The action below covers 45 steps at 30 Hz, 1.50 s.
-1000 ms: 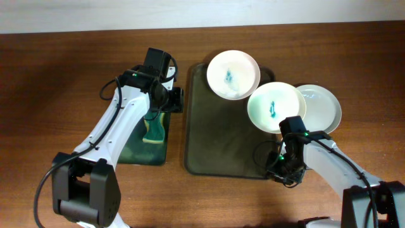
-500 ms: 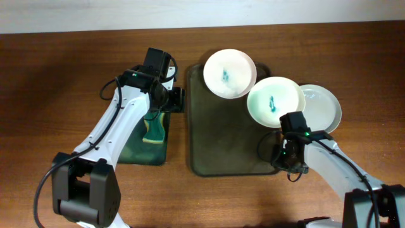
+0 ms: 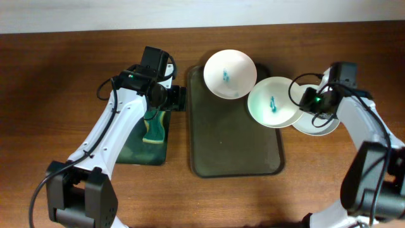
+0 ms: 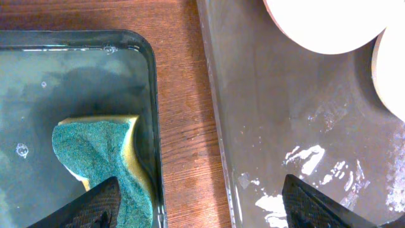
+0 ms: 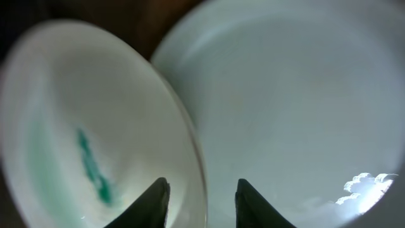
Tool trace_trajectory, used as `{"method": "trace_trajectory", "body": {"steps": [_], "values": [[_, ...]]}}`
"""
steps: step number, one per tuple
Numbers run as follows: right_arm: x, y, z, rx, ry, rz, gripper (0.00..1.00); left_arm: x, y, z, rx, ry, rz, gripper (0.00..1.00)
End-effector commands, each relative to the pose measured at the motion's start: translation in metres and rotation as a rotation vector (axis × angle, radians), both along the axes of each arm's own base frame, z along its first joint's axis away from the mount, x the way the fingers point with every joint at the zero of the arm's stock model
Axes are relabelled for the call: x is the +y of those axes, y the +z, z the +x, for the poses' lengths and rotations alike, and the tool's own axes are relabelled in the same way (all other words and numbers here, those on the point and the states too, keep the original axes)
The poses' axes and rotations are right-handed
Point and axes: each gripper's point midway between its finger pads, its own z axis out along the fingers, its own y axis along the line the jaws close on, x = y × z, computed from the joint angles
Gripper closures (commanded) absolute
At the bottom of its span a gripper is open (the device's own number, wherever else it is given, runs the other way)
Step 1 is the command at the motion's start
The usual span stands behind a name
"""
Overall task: Clean dirty plates on tray and stack at the side
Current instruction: 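Grasp the next stained plate with the right gripper and pull it forward, then pick up the sponge with left gripper and scrub the held plate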
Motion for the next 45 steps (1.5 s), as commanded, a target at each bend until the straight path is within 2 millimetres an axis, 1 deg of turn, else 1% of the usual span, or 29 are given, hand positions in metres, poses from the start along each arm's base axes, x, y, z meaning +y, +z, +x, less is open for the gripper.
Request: {"method": "trace_trajectory", "body": {"steps": [1,2,3,5,7,9,10,11,13,14,16,17,19,20,22,24,26,27,29,31,32,34,35,36,37,41,42,43,45], "values": [[0.005,-0.012,0.001,0.02,0.023,0.024,0.73,-0.001,0.018,0.003,-0.042,-0.002,-0.02,0.2],[0.005,-0.012,0.0,0.023,0.022,0.025,0.87,-0.001,0.018,0.003,-0.043,-0.002,-0.02,0.2],[0.005,-0.013,-0.002,0.032,0.022,0.028,0.96,-0.001,0.018,0.003,-0.042,-0.002,-0.02,0.2],[0.008,-0.007,-0.013,0.063,0.017,0.033,0.96,-0.001,0.017,0.002,-0.04,-0.002,-0.019,0.2],[0.011,0.017,-0.032,0.079,0.015,0.034,0.96,-0.001,0.017,0.0,-0.032,-0.002,-0.02,0.21],[0.032,0.033,-0.053,0.114,0.051,0.089,0.96,0.001,0.026,0.0,-0.054,0.002,-0.023,0.21],[0.05,0.033,-0.074,0.197,0.088,0.113,0.96,0.009,0.04,0.001,-0.088,0.02,-0.032,0.21],[0.07,0.025,-0.092,0.272,0.14,0.122,0.96,0.02,0.052,0.002,-0.118,0.047,-0.04,0.2],[0.104,-0.002,-0.104,0.302,0.174,0.124,0.96,0.042,0.066,0.001,-0.144,0.099,-0.039,0.2],[0.121,-0.014,-0.106,0.285,0.227,0.116,0.96,0.056,0.064,0.0,-0.129,0.129,-0.017,0.2],[0.137,-0.022,-0.104,0.245,0.295,0.063,0.95,0.075,0.058,-0.005,-0.104,0.173,0.049,0.19],[0.133,-0.022,-0.1,0.234,0.289,0.037,0.72,0.077,0.055,-0.005,-0.101,0.177,0.061,0.18],[0.125,-0.008,-0.089,0.205,0.275,0.04,0.71,0.08,0.041,-0.014,-0.062,0.18,0.082,0.21],[0.121,0.014,-0.081,0.159,0.326,0.019,0.71,0.082,0.019,-0.02,-0.019,0.205,0.084,0.27],[0.124,0.036,-0.075,0.097,0.336,0.025,0.71,0.078,-0.021,-0.018,0.0,0.21,0.095,0.32],[0.124,0.04,-0.081,0.107,0.337,0.028,0.7,0.077,-0.078,-0.019,0.104,0.202,0.125,0.43],[0.124,0.039,-0.083,0.116,0.336,0.029,0.7,0.067,-0.108,-0.023,0.183,0.175,0.097,0.51],[0.124,0.039,-0.083,0.116,0.335,0.03,0.7,0.066,-0.124,-0.025,0.217,0.171,0.107,0.64],[0.127,0.039,-0.084,0.116,0.339,0.047,0.71,0.067,-0.134,-0.022,0.222,0.173,0.116,0.98],[0.127,0.039,-0.085,0.12,0.339,0.048,0.71,0.068,-0.126,-0.017,0.207,0.177,0.128,1.0],[0.126,0.038,-0.087,0.13,0.339,0.048,0.71,0.067,-0.103,-0.011,0.203,0.177,0.127,1.0],[0.126,0.038,-0.088,0.134,0.339,0.048,0.71,0.066,-0.072,0.0,0.171,0.165,0.127,0.91],[0.126,0.038,-0.088,0.135,0.339,0.048,0.7,0.066,-0.072,0.0,0.172,0.165,0.128,0.91],[0.126,0.038,-0.089,0.139,0.339,0.049,0.7,0.072,-0.077,-0.003,0.178,0.173,0.158,1.0],[0.126,0.038,-0.09,0.143,0.338,0.049,0.69,0.08,-0.084,-0.007,0.181,0.184,0.204,1.0],[0.126,0.037,-0.092,0.15,0.338,0.049,0.66,0.085,-0.122,-0.025,0.198,0.184,0.215,1.0],[0.126,0.037,-0.092,0.152,0.337,0.05,0.66,0.085,-0.122,-0.025,0.197,0.184,0.215,1.0],[0.122,0.035,-0.091,0.161,0.298,0.053,0.73,0.084,-0.108,-0.019,0.188,0.162,0.219,1.0],[0.113,0.034,-0.089,0.163,0.263,0.061,0.75,0.077,-0.054,-0.003,0.18,0.157,0.196,1.0]]}}
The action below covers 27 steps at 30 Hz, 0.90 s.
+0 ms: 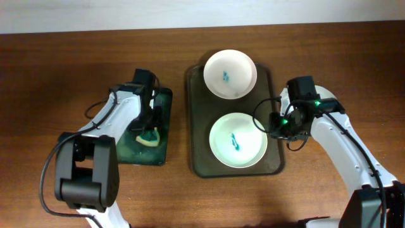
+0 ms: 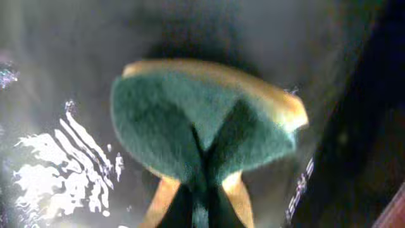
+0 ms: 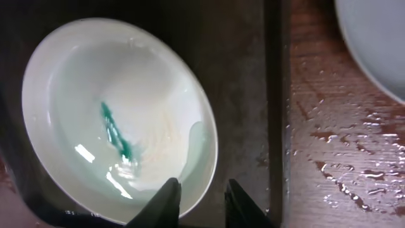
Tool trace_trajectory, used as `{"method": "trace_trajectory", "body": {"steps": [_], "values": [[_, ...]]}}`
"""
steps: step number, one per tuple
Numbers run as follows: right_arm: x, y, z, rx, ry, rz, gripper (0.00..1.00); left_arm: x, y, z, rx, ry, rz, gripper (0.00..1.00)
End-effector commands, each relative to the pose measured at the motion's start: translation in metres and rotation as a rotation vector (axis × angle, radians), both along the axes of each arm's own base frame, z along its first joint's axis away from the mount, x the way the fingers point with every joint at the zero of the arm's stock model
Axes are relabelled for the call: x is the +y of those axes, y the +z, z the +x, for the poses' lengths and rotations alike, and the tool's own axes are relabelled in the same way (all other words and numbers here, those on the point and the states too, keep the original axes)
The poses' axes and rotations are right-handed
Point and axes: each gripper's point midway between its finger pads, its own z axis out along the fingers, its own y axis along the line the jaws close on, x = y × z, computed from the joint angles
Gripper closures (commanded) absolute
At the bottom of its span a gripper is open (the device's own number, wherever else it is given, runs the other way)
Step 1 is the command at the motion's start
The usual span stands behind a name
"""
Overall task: Clean dirty plates on tray and stack at the side
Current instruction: 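Pick up the sponge with left gripper and scrub the held plate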
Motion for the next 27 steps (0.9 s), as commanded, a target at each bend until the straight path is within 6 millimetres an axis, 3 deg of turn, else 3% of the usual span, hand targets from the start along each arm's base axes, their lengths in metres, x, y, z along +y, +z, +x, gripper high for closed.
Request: {"method": "trace_trajectory", "body": {"steps": [1,2,3,5,7,9,13,15,17,19,22,25,27], "values": [[-0.014,0.003,0.005,-0.003,-0.062,0.01,0.75,-0.02,0.086,0.035,-0.099,-0.034,-0.084,1.0],[-0.015,0.001,0.007,0.001,-0.053,0.042,0.75,-0.044,0.114,0.044,-0.134,-0.063,-0.186,1.0],[-0.006,-0.001,0.008,-0.002,-0.001,0.091,0.75,-0.069,0.127,0.046,-0.152,-0.102,-0.283,1.0],[-0.003,-0.022,0.007,0.054,0.024,0.105,0.71,-0.119,0.131,0.035,-0.142,-0.189,-0.392,1.0],[-0.002,-0.05,0.023,0.059,0.03,0.107,0.71,-0.159,0.126,0.021,-0.134,-0.226,-0.41,1.0],[0.007,-0.064,0.028,0.059,0.084,0.153,0.72,-0.181,0.109,0.011,-0.119,-0.194,-0.402,1.0],[0.007,-0.083,0.024,0.117,0.062,0.158,0.96,-0.223,0.071,-0.011,-0.125,-0.217,-0.444,1.0],[0.009,-0.084,0.022,0.14,0.016,0.165,0.96,-0.247,0.05,-0.021,-0.126,-0.277,-0.441,1.0],[0.016,-0.084,0.018,0.153,0.038,0.16,0.96,-0.269,0.01,-0.03,-0.088,-0.321,-0.425,1.0],[0.025,-0.084,0.014,0.164,0.064,0.157,0.96,-0.281,-0.018,-0.037,-0.04,-0.339,-0.444,1.0],[0.03,-0.084,0.012,0.168,0.069,0.157,0.96,-0.291,-0.041,-0.041,0.011,-0.355,-0.499,1.0],[0.029,-0.084,0.008,0.186,0.068,0.155,0.96,-0.242,-0.039,-0.01,-0.056,-0.264,-0.226,1.0],[0.029,-0.084,0.008,0.186,0.068,0.155,0.96,-0.2,-0.013,0.017,-0.157,-0.252,0.067,1.0]]}}
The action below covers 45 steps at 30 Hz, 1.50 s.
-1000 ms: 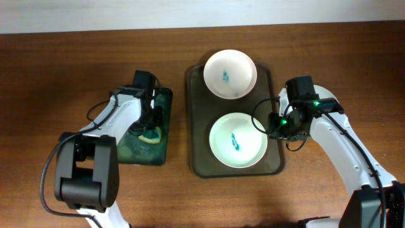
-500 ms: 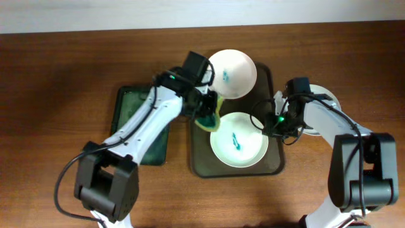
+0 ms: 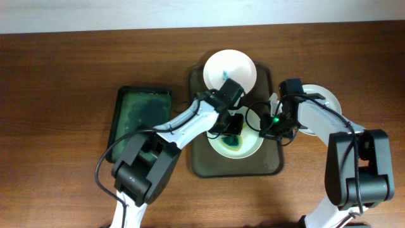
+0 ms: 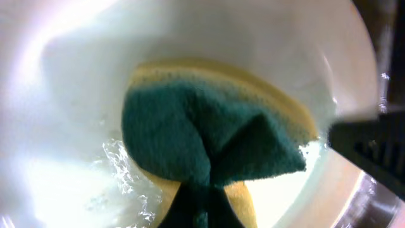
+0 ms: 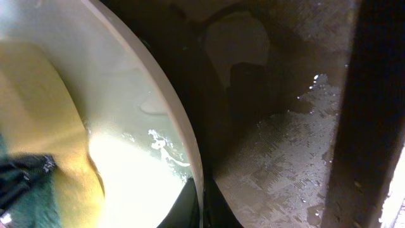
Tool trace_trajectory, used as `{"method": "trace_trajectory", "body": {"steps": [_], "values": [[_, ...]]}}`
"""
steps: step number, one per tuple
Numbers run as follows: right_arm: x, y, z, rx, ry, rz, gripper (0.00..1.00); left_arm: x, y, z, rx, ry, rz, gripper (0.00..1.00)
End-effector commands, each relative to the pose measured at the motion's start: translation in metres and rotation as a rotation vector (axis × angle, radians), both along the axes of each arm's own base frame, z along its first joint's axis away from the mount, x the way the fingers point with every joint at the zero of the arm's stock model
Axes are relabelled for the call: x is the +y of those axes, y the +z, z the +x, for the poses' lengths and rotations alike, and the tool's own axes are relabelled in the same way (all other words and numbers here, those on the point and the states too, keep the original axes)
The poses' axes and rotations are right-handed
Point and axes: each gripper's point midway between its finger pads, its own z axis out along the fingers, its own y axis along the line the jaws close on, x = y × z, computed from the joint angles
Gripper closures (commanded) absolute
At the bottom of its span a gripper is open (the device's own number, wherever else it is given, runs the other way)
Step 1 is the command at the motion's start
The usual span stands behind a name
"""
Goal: Clean dirty plates on tray and stack at the side
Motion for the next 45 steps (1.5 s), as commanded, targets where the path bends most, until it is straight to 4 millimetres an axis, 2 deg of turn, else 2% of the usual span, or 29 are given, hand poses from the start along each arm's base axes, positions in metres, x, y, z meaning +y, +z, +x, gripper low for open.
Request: {"method": "trace_trajectory", "body": {"steps": [1,2,4,6,8,10,13,16,17,19,22,25,26,27,28,30,31,33,34,35,36,37,38,39,41,42,43,44,45], "values": [[0.007,-0.006,-0.008,0.037,0.014,0.002,0.96,0.079,0.002,0.051,-0.235,0.065,0.457,1.0],[0.002,-0.008,-0.008,0.04,0.006,-0.026,0.96,0.081,0.004,0.053,-0.246,0.045,0.47,1.0],[0.001,-0.008,-0.009,0.044,0.006,-0.032,0.96,0.061,-0.001,0.047,-0.195,0.027,0.364,1.0],[0.001,-0.008,-0.009,0.043,0.007,-0.032,0.96,-0.002,0.001,0.022,-0.038,-0.053,0.018,1.0],[0.001,-0.008,-0.009,0.044,0.007,-0.032,0.96,-0.044,0.018,0.0,0.058,-0.132,-0.212,1.0],[0.001,-0.008,-0.009,0.044,0.006,-0.032,0.96,-0.05,0.017,-0.004,0.081,-0.139,-0.239,1.0],[0.001,-0.008,-0.009,0.045,0.006,-0.032,0.96,-0.061,-0.009,-0.023,0.22,-0.164,-0.312,1.0],[0.001,-0.008,-0.009,0.045,0.006,-0.032,0.96,-0.056,-0.017,-0.029,0.261,-0.156,-0.293,1.0],[0.001,-0.008,-0.009,0.045,0.006,-0.032,0.96,-0.047,-0.023,-0.023,0.237,-0.134,-0.242,1.0],[0.001,-0.008,-0.009,0.045,0.006,-0.032,0.96,-0.005,-0.028,0.007,0.132,-0.045,-0.061,1.0],[0.001,-0.008,-0.009,0.045,0.006,-0.032,0.96,0.058,0.008,0.058,-0.093,0.083,0.167,1.0],[0.001,-0.008,-0.009,0.045,0.006,-0.032,0.96,0.103,0.007,0.072,-0.19,0.136,0.398,1.0],[0.001,-0.008,-0.009,0.045,0.006,-0.032,0.96,0.104,0.008,0.069,-0.184,0.132,0.406,1.0],[0.001,-0.008,-0.009,0.045,0.006,-0.032,0.96,0.087,0.013,0.06,-0.13,0.111,0.316,1.0],[0.001,-0.008,-0.009,0.046,0.006,-0.032,0.96,0.059,0.029,0.049,-0.064,0.078,0.151,1.0],[0.001,-0.008,-0.009,0.046,0.007,-0.033,0.96,0.054,0.074,0.05,-0.092,0.082,0.052,1.0],[0.001,-0.008,-0.009,0.044,0.008,-0.032,0.96,0.067,0.108,0.05,-0.143,0.088,0.038,1.0],[0.001,-0.008,-0.009,0.043,0.01,-0.032,0.96,0.107,0.148,0.053,-0.235,0.15,0.109,1.0],[0.001,-0.008,-0.009,0.043,0.01,-0.032,0.96,0.14,0.169,0.053,-0.287,0.21,0.186,1.0],[0.001,-0.008,-0.009,0.043,0.01,-0.032,0.96,0.185,0.181,0.051,-0.302,0.286,0.296,1.0],[0.001,-0.008,-0.009,0.044,0.01,-0.033,0.96,0.217,0.177,0.047,-0.269,0.336,0.375,1.0],[0.001,-0.008,-0.009,0.044,0.01,-0.033,0.96,0.237,0.165,0.045,-0.228,0.371,0.401,1.0],[0.001,-0.008,-0.009,0.043,0.01,-0.032,0.96,0.257,0.146,0.044,-0.189,0.411,0.419,1.0],[0.001,-0.008,-0.009,0.043,0.01,-0.032,0.96,0.275,0.112,0.041,-0.149,0.45,0.428,1.0],[0.001,-0.008,-0.009,0.039,0.019,-0.032,0.96,0.275,0.054,0.033,-0.108,0.419,0.334,1.0],[0.001,-0.008,-0.009,0.031,0.039,-0.033,0.96,0.278,0.039,0.028,-0.105,0.424,0.33,1.0],[0.001,-0.008,-0.007,0.016,0.063,-0.033,0.96,0.28,0.028,0.025,-0.103,0.427,0.332,1.0],[0.002,-0.008,-0.003,-0.003,0.07,-0.032,0.95,0.28,0.03,0.026,-0.111,0.423,0.329,0.98],[0.002,-0.007,0.002,-0.025,0.07,-0.031,0.96,0.278,0.036,0.027,-0.119,0.423,0.317,0.9]]}}
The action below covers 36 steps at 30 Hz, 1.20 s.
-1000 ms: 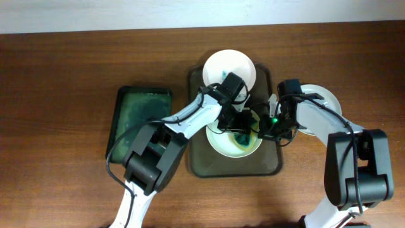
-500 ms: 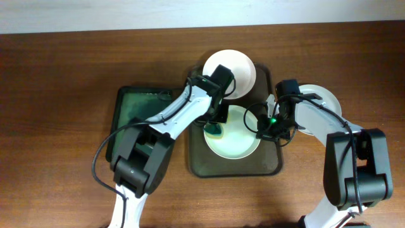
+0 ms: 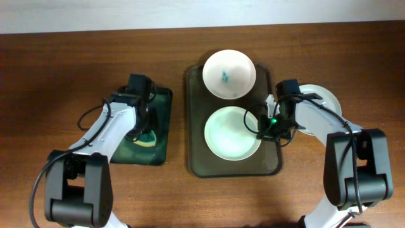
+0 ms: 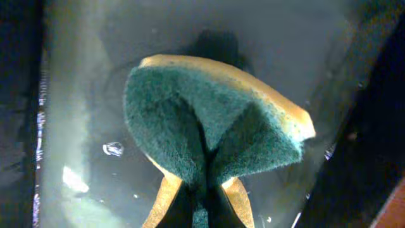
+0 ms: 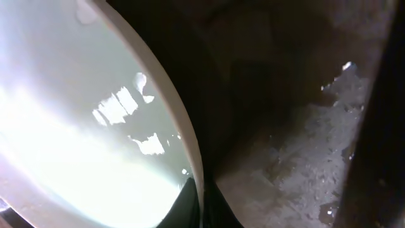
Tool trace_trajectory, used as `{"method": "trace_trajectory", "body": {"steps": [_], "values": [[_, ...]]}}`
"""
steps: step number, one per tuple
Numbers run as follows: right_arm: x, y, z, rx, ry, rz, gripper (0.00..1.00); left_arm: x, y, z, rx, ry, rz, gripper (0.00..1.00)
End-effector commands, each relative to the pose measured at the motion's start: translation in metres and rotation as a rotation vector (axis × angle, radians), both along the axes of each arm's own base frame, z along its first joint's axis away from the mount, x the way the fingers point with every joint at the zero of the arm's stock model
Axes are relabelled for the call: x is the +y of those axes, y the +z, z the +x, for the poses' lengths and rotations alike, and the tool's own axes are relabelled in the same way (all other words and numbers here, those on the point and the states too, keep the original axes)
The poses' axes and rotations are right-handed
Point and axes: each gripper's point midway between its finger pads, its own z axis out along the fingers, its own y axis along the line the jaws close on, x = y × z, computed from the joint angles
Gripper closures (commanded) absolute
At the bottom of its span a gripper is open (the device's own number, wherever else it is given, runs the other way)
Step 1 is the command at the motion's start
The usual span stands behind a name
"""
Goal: Clean dirty plates on tray and stack at the side
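A dark tray (image 3: 197,120) carries two white plates. The near plate (image 3: 231,133) looks clean, and my right gripper (image 3: 264,126) is shut on its right rim (image 5: 183,145). The far plate (image 3: 229,74) bears a green smear. My left gripper (image 3: 140,120) is shut on a green-and-yellow sponge (image 4: 209,126), folded between its fingers, over the water basin (image 3: 159,101) at the left. A clean white plate (image 3: 323,101) lies on the table right of the tray, partly hidden by my right arm.
The water basin (image 4: 76,95) holds shallow water with glints on its floor. Bare wooden table (image 3: 63,63) surrounds the tray and the basin.
My left gripper has moved with the sponge from the near plate to the water basin. The near plate shows no green smear. My right gripper holds the same rim.
At first my right gripper held a smeared plate above the tray's right edge while my left was open by the basin. Then the plate lay on the tray and my left was shut on the sponge. The sponge was then in the plate, and now is back at the basin.
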Motion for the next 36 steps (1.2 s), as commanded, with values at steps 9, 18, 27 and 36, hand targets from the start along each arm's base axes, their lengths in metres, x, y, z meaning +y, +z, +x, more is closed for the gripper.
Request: {"method": "trace_trajectory", "body": {"steps": [9,18,27,36], "values": [[-0.045,0.135,0.027,-0.473,-0.129,-0.301,0.96,-0.017,0.118,0.012,-0.291,-0.052,-0.132,0.01],[-0.05,0.208,0.022,-0.743,-0.117,-0.97,0.96,-0.017,0.118,0.012,-0.291,-0.052,-0.131,0.01],[0.026,0.262,-0.014,-1.06,0.072,-1.204,0.96,-0.017,0.118,0.012,-0.291,-0.052,-0.131,0.01],[0.028,0.261,-0.015,-1.06,0.084,-1.205,0.96,-0.017,0.118,0.012,-0.291,-0.053,-0.131,0.01]]}}
